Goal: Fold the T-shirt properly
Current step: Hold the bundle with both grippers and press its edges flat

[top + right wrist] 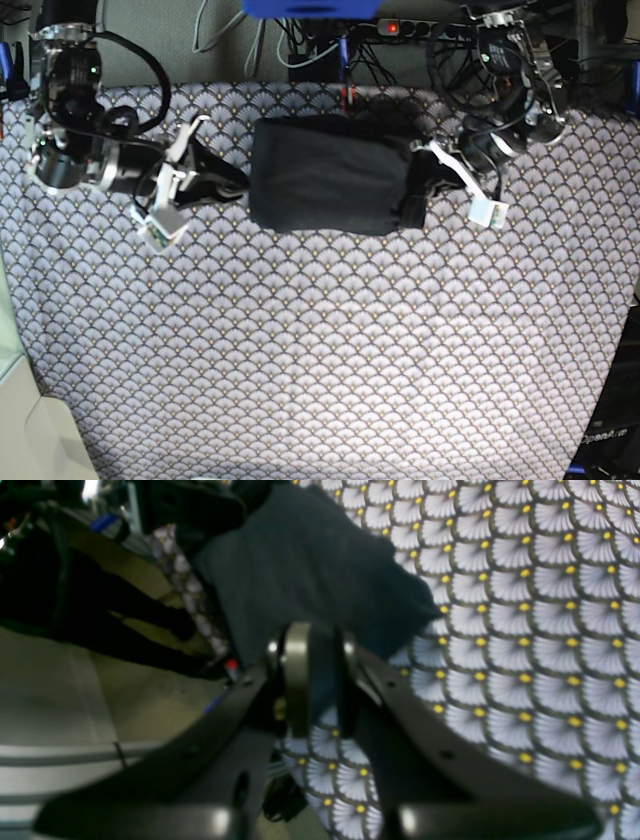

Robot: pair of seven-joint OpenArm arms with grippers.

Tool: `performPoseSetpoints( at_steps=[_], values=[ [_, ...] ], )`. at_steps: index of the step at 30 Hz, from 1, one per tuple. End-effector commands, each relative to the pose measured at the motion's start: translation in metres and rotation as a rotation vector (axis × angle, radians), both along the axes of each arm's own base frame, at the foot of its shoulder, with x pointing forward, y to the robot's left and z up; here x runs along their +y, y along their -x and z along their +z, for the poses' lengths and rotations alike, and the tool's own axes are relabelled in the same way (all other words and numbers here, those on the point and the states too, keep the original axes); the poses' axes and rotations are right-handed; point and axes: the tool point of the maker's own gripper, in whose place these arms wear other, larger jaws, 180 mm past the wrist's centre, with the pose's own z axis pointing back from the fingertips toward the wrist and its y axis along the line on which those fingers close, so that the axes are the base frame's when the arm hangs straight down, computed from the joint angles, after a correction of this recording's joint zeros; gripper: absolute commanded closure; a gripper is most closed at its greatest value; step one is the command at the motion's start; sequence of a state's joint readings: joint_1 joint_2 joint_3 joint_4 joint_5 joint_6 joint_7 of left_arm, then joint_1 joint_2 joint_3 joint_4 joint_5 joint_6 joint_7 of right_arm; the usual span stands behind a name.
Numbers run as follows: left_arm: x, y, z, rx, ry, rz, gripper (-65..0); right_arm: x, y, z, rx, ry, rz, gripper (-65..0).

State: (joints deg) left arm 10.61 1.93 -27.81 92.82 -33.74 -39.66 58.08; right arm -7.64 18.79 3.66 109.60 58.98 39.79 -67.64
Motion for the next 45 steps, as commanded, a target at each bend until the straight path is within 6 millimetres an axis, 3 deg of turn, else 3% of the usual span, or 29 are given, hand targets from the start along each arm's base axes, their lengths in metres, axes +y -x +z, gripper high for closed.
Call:
performPoseSetpoints(
  at_steps=[1,5,11,19,25,30,39,42,45],
  values=[
    [0.0,-0.009,0.012,-0.05,0.014,0.005,0.0,0.001,-0.007,0.015,-0.048,-0.037,0.001,-6.9],
    [0.0,-0.009,0.012,-0.05,0.014,0.005,0.0,0.011,-0.009,0.02,-0.061,-0.082,-0.004,-6.9],
    [0.0,-0.009,0.012,-0.05,0.014,0.005,0.0,0.041,0.001,0.018,-0.068,-0.119,0.064,-6.9],
    [0.0,-0.008,0.011,-0.047,0.015,0.005,0.0,0.056,-0.007,-0.038,0.029,-0.041,0.076,-5.2],
    [0.006,-0.007,0.011,-0.046,-0.002,0.003,0.0,0.044,-0.016,-0.072,0.127,-0.051,0.01,-4.6],
    [0.01,-0.008,0.01,-0.045,-0.008,0.006,0.0,0.03,-0.017,-0.088,0.136,0.0,-0.017,-4.4],
    [0.007,-0.005,0.003,-0.022,0.003,0.004,0.0,0.037,-0.009,-0.091,0.142,0.009,0.016,-4.4],
    [0.008,-0.005,0.005,-0.028,0.0,0.003,0.0,0.039,-0.007,-0.076,0.092,0.018,0.044,-4.4],
    [0.006,-0.006,0.005,-0.029,0.005,0.004,0.0,0.048,0.001,-0.047,0.004,0.034,0.103,-4.4]
  ],
)
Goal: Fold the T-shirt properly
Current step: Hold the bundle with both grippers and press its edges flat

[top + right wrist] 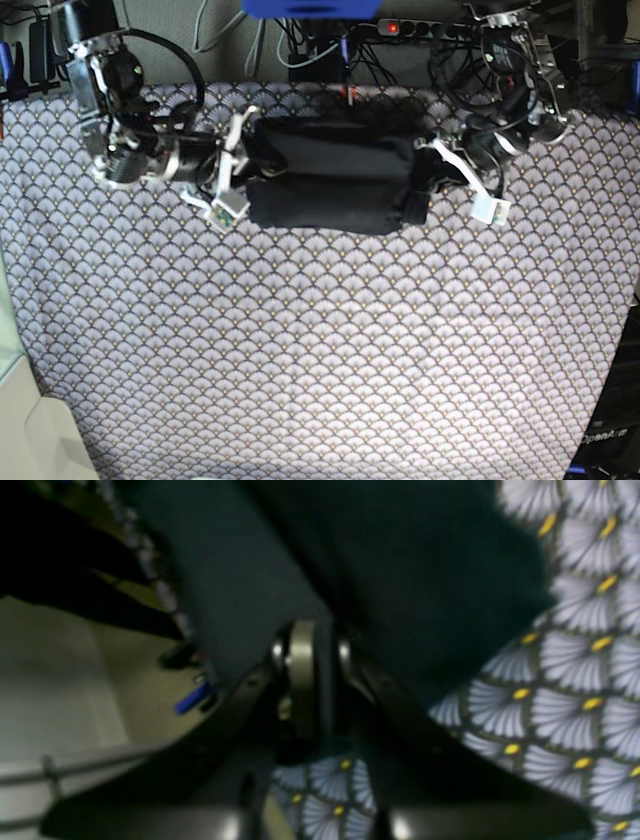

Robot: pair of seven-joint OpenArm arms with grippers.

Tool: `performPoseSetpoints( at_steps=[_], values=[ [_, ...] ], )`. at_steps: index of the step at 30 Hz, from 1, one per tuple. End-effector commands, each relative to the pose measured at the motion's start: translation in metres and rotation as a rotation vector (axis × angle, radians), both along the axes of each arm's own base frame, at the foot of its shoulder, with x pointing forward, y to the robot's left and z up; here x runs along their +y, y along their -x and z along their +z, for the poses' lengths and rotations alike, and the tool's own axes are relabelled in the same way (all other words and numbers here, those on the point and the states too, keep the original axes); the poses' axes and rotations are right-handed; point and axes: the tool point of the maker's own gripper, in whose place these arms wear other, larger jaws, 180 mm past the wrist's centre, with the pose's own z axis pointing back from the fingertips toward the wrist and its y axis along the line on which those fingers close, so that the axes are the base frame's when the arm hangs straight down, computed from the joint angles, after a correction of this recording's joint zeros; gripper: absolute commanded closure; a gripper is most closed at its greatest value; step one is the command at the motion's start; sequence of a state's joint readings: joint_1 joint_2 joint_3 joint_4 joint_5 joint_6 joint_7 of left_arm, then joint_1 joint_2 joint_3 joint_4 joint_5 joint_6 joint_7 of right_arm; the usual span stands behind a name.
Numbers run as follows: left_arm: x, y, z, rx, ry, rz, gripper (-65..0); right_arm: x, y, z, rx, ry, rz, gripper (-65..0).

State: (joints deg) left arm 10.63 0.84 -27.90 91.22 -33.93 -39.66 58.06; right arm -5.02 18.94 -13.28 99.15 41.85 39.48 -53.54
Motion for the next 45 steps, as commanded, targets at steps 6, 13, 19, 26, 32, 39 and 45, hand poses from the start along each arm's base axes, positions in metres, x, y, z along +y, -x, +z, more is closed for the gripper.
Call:
performPoseSetpoints(
  at_steps=[6,13,19,26,32,39,45],
  values=[
    [0.0,-0.009,0.013,-0.054,0.011,0.004,0.0,0.015,0.01,0.035,-0.085,-0.06,0.041,-4.4],
    [0.0,-0.01,0.014,-0.058,0.008,0.004,0.0,0.009,0.015,0.008,0.001,-0.086,-0.01,-4.4],
    [0.001,-0.01,0.014,-0.058,0.006,0.003,0.0,-0.002,0.02,-0.016,0.071,-0.086,-0.055,-4.4],
    [0.0,-0.01,0.014,-0.058,0.01,0.004,0.0,-0.008,0.026,-0.022,0.088,-0.085,-0.068,-4.4],
    [0.0,-0.011,0.015,-0.06,0.01,0.004,0.0,-0.011,0.029,-0.03,0.114,-0.079,-0.079,-4.4],
    [0.0,-0.015,0.018,-0.071,0.01,0.004,0.0,-0.009,0.025,0.0,0.013,-0.069,-0.021,-4.4],
    [0.0,-0.015,0.018,-0.073,0.012,0.004,0.0,0.001,0.011,0.046,-0.141,-0.008,0.076,-4.4]
  ],
)
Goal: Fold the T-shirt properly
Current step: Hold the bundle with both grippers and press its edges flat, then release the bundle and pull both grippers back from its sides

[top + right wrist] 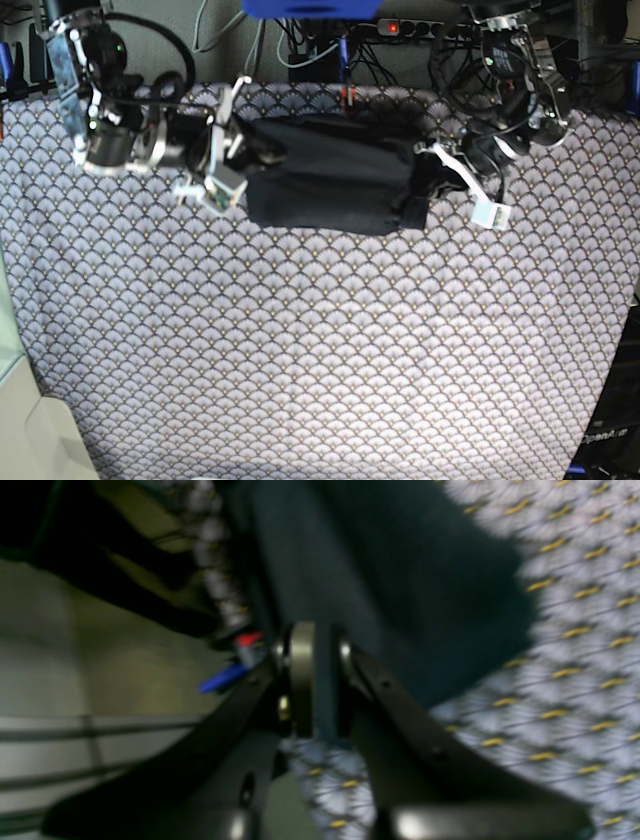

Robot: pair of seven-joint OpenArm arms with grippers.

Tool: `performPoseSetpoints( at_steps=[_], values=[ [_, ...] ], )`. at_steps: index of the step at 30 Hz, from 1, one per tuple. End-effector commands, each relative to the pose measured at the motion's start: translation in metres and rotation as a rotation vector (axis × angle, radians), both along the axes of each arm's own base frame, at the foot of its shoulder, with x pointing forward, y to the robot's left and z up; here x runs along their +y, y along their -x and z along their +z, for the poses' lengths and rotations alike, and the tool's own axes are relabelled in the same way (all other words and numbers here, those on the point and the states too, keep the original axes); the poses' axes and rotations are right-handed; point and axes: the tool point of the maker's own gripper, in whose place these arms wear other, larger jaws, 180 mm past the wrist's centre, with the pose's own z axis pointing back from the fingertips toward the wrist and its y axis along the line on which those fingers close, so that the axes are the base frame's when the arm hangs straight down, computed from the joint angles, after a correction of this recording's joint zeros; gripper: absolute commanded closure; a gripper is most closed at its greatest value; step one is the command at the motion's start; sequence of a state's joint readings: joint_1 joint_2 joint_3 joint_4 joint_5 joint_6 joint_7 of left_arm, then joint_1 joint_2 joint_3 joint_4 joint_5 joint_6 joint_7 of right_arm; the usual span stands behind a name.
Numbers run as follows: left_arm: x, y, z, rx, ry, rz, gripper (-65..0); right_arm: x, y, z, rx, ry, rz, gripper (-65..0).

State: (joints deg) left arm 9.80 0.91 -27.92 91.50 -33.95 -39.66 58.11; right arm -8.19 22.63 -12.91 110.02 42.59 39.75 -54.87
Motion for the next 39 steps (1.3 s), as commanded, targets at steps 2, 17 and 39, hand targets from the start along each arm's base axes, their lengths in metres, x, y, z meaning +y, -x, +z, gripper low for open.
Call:
performPoseSetpoints(
  at_steps=[2,17,39],
  values=[
    [0.001,-0.009,0.013,-0.054,0.01,0.004,0.0,0.006,-0.018,0.017,-0.056,-0.033,0.002,-4.4],
    [0.0,-0.007,0.01,-0.044,0.013,0.004,0.0,-0.018,-0.08,-0.029,0.058,-0.035,-0.12,-4.4],
    [0.009,-0.021,0.02,-0.077,-0.007,0.002,0.0,-0.059,-0.087,-0.087,0.182,0.0,-0.212,-4.4]
  ],
)
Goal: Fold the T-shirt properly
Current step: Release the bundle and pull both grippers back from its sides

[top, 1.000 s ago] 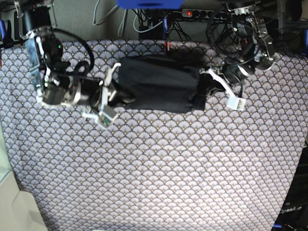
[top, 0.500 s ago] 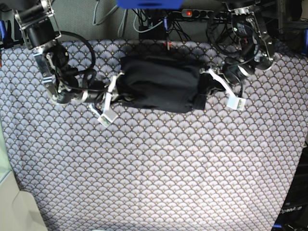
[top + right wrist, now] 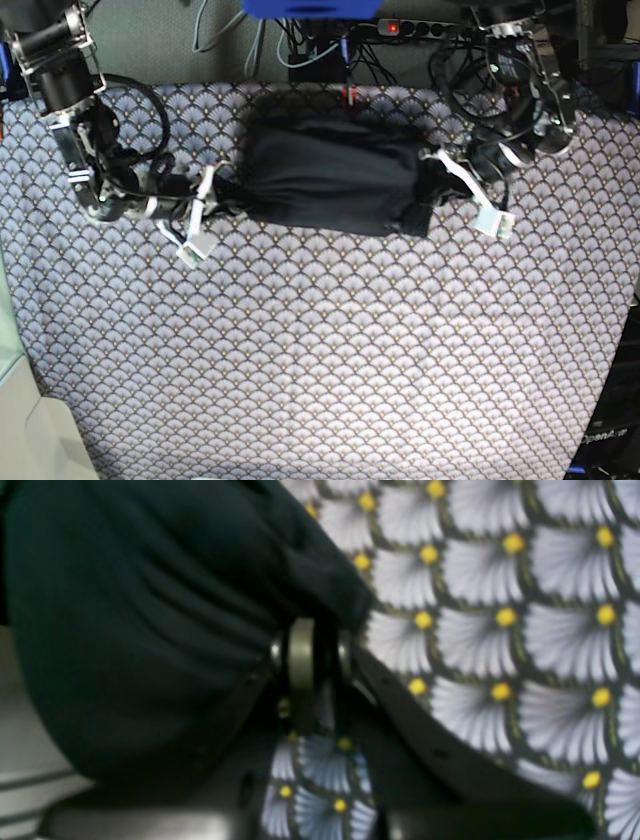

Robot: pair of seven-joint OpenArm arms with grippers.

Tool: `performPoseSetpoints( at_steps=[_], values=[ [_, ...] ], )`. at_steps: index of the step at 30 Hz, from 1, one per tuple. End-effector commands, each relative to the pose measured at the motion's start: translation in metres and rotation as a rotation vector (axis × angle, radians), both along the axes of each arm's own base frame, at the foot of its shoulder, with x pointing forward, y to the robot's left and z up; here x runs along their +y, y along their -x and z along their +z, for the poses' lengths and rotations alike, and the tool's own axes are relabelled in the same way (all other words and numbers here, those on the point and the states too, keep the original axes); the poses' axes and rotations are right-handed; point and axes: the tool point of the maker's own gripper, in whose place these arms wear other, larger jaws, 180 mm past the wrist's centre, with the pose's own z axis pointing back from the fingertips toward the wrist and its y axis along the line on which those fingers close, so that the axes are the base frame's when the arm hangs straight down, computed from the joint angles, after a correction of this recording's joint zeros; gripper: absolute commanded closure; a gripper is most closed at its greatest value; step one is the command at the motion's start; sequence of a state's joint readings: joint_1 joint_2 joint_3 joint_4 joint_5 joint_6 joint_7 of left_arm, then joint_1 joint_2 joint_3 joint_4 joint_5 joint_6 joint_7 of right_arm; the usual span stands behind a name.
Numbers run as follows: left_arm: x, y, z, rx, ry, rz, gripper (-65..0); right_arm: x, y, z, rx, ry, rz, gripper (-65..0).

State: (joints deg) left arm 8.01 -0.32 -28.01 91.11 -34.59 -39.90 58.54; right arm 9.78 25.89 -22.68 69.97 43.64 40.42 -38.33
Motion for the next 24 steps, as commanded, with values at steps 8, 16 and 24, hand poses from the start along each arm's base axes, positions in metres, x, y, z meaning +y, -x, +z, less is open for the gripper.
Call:
performPoseSetpoints(
  at_steps=[8,16,24],
  values=[
    [0.005,-0.009,0.015,-0.061,0.003,0.016,-21.7,-0.007,-0.007,0.007,-0.026,0.012,-0.007,-4.4],
    [0.005,-0.014,0.028,-0.1,0.064,0.018,-24.0,-0.014,-0.01,0.008,-0.031,0.027,-0.011,-4.4],
    [0.07,-0.008,0.041,-0.12,0.006,0.098,-12.6,-0.004,-0.01,0.048,-0.148,0.048,0.081,-4.3]
  ],
)
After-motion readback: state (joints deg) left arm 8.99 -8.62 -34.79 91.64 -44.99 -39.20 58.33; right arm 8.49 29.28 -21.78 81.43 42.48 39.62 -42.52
